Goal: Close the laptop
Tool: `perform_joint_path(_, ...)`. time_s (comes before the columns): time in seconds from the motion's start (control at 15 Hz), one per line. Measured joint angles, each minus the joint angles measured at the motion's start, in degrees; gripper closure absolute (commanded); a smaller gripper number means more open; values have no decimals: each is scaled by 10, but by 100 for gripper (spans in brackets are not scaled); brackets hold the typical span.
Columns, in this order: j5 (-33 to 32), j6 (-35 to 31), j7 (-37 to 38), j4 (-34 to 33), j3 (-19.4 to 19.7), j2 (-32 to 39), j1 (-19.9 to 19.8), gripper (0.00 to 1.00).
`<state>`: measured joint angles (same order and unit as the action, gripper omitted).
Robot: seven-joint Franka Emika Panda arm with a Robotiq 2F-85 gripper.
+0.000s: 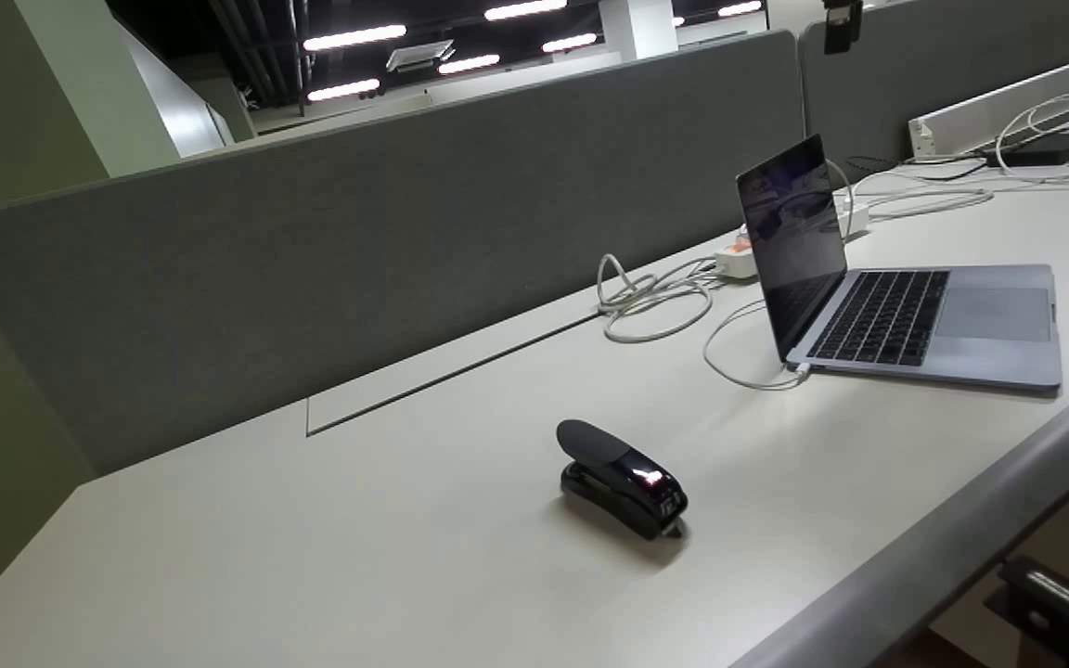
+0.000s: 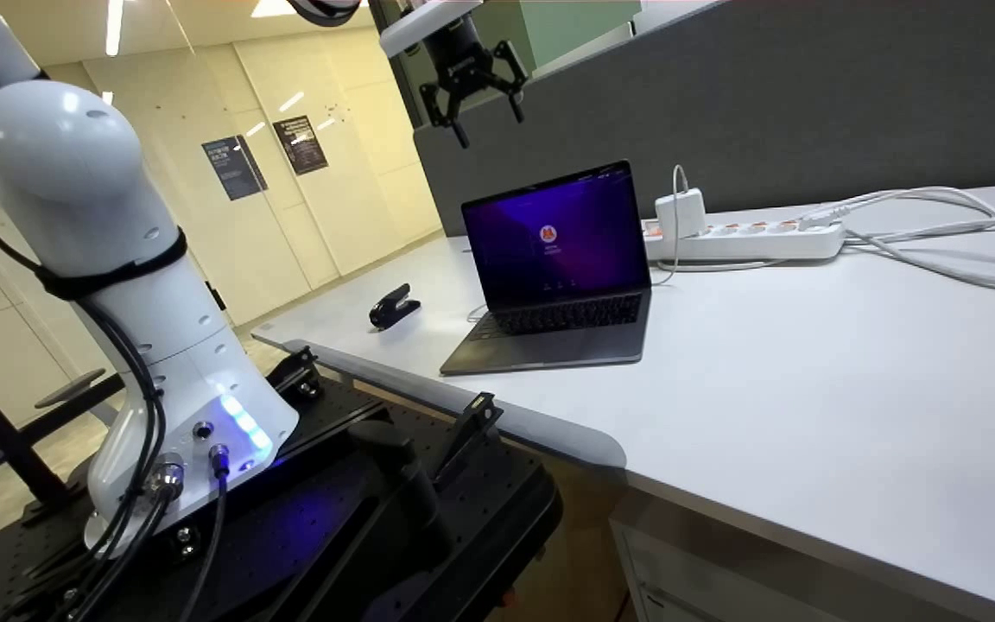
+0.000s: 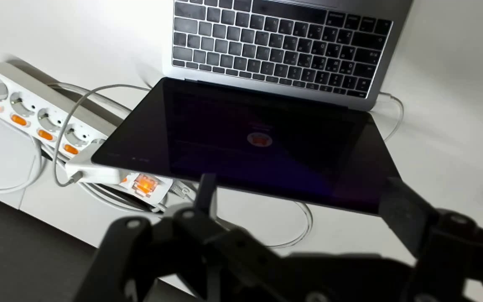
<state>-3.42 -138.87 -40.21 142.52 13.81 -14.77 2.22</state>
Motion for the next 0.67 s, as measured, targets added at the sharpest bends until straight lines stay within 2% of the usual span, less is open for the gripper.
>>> perform_joint_path(0.33, 3, -23, -73, -66, -14, 84, -5, 0)
perform_joint_path(0.67, 7, -25, -107, -130, -42, 163, -22, 0)
